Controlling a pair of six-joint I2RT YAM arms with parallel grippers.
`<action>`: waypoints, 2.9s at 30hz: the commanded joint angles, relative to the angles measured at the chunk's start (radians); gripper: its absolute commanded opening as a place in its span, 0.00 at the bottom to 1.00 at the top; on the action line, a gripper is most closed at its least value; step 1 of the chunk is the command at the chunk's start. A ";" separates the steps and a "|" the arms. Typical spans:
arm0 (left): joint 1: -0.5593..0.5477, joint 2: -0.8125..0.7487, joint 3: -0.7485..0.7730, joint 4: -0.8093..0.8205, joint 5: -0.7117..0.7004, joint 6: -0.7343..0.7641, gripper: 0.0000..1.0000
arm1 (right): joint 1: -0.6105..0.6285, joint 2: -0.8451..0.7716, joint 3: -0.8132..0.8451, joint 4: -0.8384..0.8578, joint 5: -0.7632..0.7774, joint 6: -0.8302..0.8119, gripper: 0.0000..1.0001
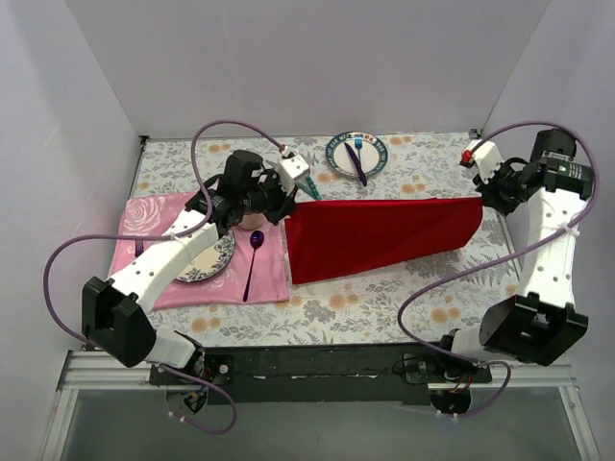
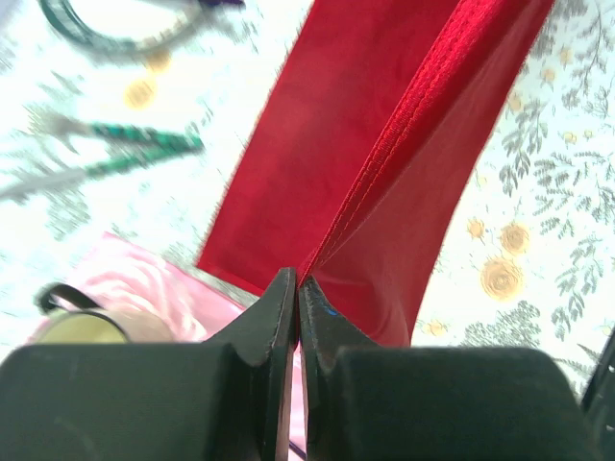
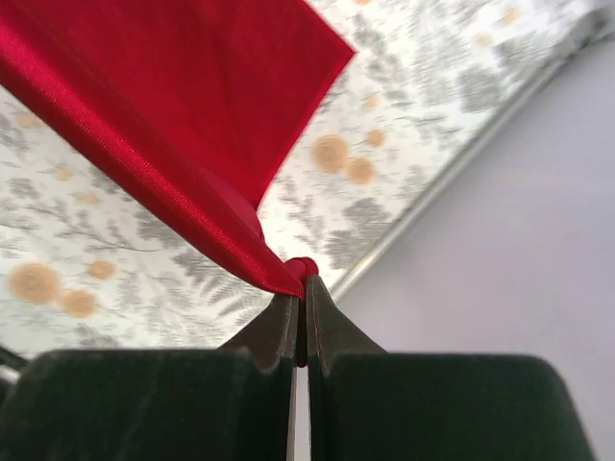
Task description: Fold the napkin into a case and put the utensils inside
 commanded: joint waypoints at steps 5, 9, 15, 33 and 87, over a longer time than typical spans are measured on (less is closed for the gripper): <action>-0.014 -0.098 0.013 -0.139 0.007 0.160 0.00 | -0.019 -0.214 -0.151 0.067 0.095 -0.301 0.01; -0.048 -0.161 -0.053 -0.257 0.093 0.209 0.00 | -0.021 -0.335 -0.283 0.021 0.127 -0.432 0.01; -0.137 -0.221 -0.168 -0.262 0.095 0.131 0.00 | -0.021 -0.444 -0.423 0.006 0.148 -0.501 0.01; -0.158 -0.028 -0.176 -0.060 -0.105 -0.058 0.00 | 0.021 -0.029 -0.303 0.372 0.162 -0.300 0.01; -0.210 -0.089 -0.366 0.060 -0.048 0.016 0.52 | -0.028 0.436 -0.084 0.095 0.086 0.065 0.49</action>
